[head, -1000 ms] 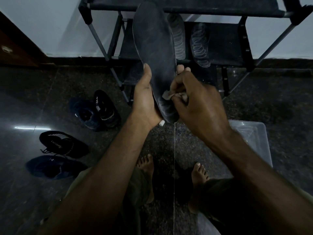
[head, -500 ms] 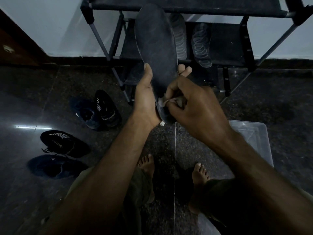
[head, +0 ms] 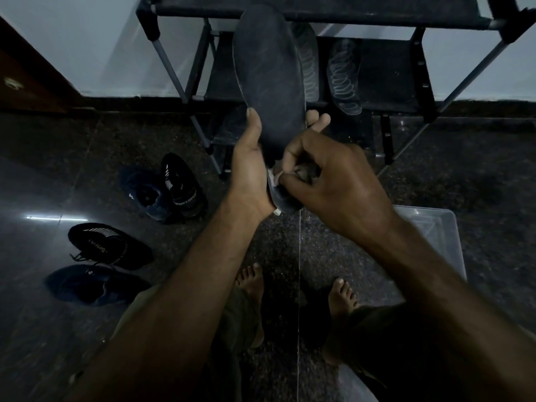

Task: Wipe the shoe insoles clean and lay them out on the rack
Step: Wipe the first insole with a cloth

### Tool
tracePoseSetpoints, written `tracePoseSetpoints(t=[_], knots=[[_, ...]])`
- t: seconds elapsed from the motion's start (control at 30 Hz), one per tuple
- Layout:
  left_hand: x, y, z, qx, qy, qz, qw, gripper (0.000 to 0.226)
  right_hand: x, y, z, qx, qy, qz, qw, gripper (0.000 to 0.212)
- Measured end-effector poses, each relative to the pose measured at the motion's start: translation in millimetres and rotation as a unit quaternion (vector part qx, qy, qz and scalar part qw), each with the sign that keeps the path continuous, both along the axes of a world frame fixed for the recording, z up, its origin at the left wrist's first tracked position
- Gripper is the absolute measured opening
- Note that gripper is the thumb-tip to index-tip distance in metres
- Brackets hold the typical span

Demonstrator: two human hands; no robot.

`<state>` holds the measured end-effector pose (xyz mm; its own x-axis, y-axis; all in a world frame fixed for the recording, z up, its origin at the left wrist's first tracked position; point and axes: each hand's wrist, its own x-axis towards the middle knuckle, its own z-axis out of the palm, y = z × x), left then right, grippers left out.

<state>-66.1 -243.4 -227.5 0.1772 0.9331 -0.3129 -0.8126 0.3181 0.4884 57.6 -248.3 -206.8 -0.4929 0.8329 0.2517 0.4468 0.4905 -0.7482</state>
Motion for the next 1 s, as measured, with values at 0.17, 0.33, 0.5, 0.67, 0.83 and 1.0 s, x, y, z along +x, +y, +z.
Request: tracePoseSetpoints(t=[0.17, 0.33, 0.5, 0.67, 0.83, 1.0], knots=[[2.0, 0.4, -2.8, -0.016, 0.030, -0.023, 0.999, 0.076, 2.2, 5.1, -5.2, 0.074, -0.007, -0.078, 0.994, 0.008], [-5.5, 4.2, -0.4, -0.001, -0.002, -0.011, 1.000, 0.080, 10.1, 8.7, -2.5, 0.032, -0.054, -0.049, 0.997, 0.010], [-1.1, 1.7, -2.5, 0.008, -0.009, -0.014, 1.000, 0.083, -0.7, 0.8, -2.1, 0.029, -0.015, -0.011, 0.999, 0.012], [-2.0, 2.4, -2.4, 0.006, -0.034, -0.027, 0.999, 0.081, 6.8, 9.4, -8.6, 0.104, -0.035, -0.099, 0.989, 0.013], [-4.2, 3.4, 0.2, 0.008, -0.013, 0.004, 1.000, 0.082, 3.0, 2.3, -1.9, 0.020, -0.018, -0.011, 1.000, 0.014], [1.7, -1.1, 0.5, 0.006, -0.028, -0.039, 0.999, 0.083, -1.1, 2.5, -8.4, 0.100, -0.013, -0.065, 0.993, 0.013]])
